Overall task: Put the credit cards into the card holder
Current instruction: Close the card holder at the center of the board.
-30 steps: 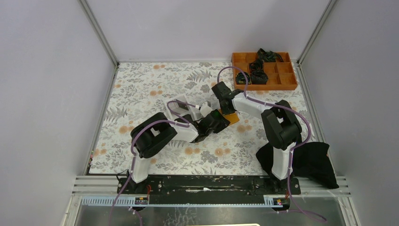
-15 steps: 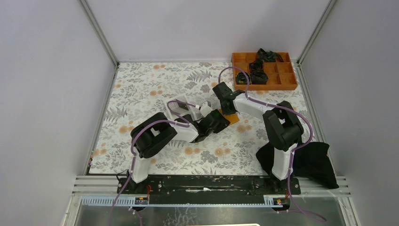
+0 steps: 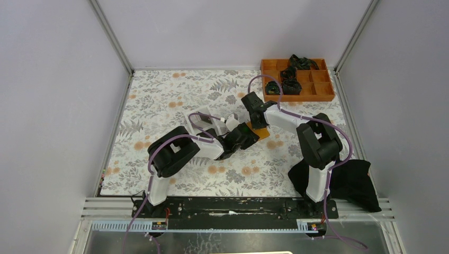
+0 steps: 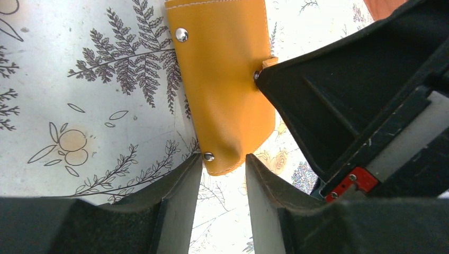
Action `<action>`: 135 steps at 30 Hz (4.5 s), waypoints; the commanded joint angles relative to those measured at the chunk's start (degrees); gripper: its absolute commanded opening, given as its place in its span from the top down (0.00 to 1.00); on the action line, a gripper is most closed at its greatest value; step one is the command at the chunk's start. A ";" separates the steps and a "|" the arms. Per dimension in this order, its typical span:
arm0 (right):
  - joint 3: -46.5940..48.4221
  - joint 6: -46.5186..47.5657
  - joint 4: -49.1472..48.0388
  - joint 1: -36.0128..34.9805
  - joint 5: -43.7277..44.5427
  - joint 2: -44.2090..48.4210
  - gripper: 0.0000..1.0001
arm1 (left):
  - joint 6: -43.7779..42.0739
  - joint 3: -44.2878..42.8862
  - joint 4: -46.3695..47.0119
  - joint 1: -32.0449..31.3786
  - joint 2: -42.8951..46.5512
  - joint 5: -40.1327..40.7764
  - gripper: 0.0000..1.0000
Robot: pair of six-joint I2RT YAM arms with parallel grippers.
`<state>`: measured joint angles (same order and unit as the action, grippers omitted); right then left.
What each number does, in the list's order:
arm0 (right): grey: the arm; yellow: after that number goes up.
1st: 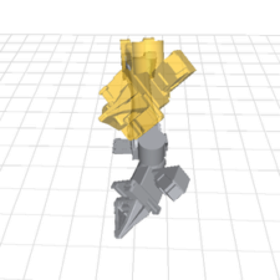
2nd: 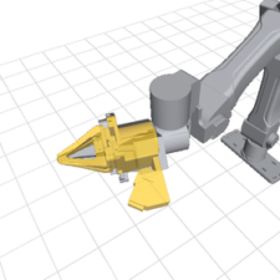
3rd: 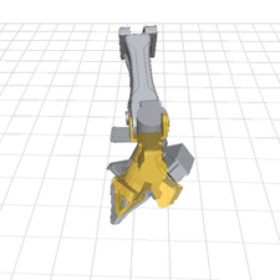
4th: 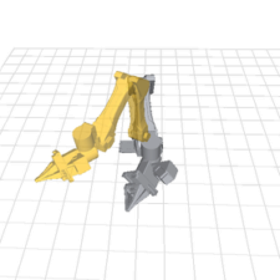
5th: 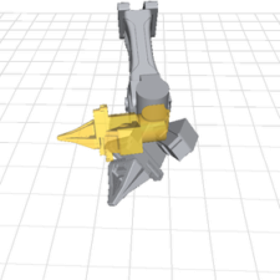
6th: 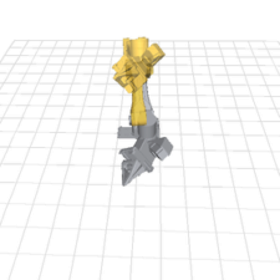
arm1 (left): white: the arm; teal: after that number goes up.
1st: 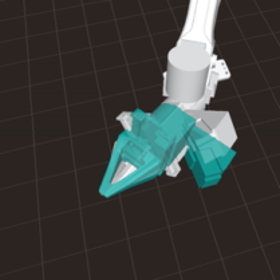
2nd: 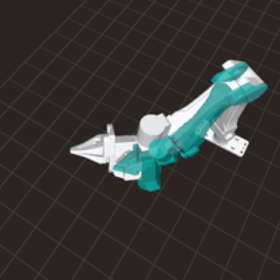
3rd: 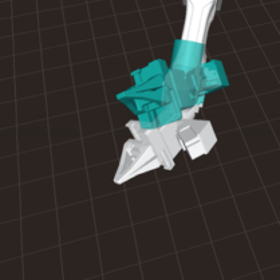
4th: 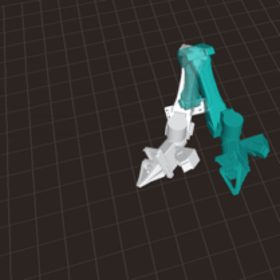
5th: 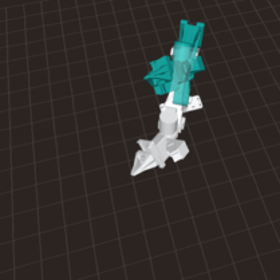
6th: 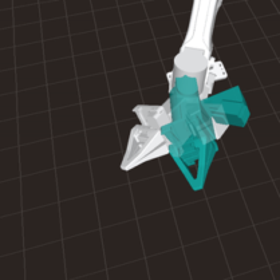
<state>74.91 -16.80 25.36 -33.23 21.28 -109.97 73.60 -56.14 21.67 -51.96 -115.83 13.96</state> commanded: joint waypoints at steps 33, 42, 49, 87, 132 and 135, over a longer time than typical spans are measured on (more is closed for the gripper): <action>-0.28 -2.24 -0.74 3.14 -5.69 -2.22 1.00 | -5.66 5.16 -30.81 -0.18 -10.89 -1.42 0.54; -0.26 -3.18 -0.52 4.58 -7.60 -3.96 1.00 | -5.40 5.42 -30.89 -0.21 -11.10 -1.66 0.54; 0.47 -4.10 -0.24 5.93 -9.01 -5.10 1.00 | -5.57 5.60 -31.47 -0.16 -10.86 -1.31 0.54; 0.20 -6.02 0.12 8.91 -12.73 -5.73 1.00 | -18.53 -11.26 -34.32 4.68 -3.06 11.98 0.77; 2.12 -8.00 1.88 15.46 -22.62 -4.38 0.74 | -22.55 -14.98 -13.14 10.39 1.11 -3.69 0.78; 3.23 -7.66 2.63 15.38 -22.21 -3.20 0.67 | -22.62 -14.35 -14.24 10.39 1.80 -2.99 0.75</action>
<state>77.03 -26.83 23.11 -18.41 -5.48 -112.01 52.03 -69.95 8.99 -41.93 -115.85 9.06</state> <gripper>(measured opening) 0.300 0.238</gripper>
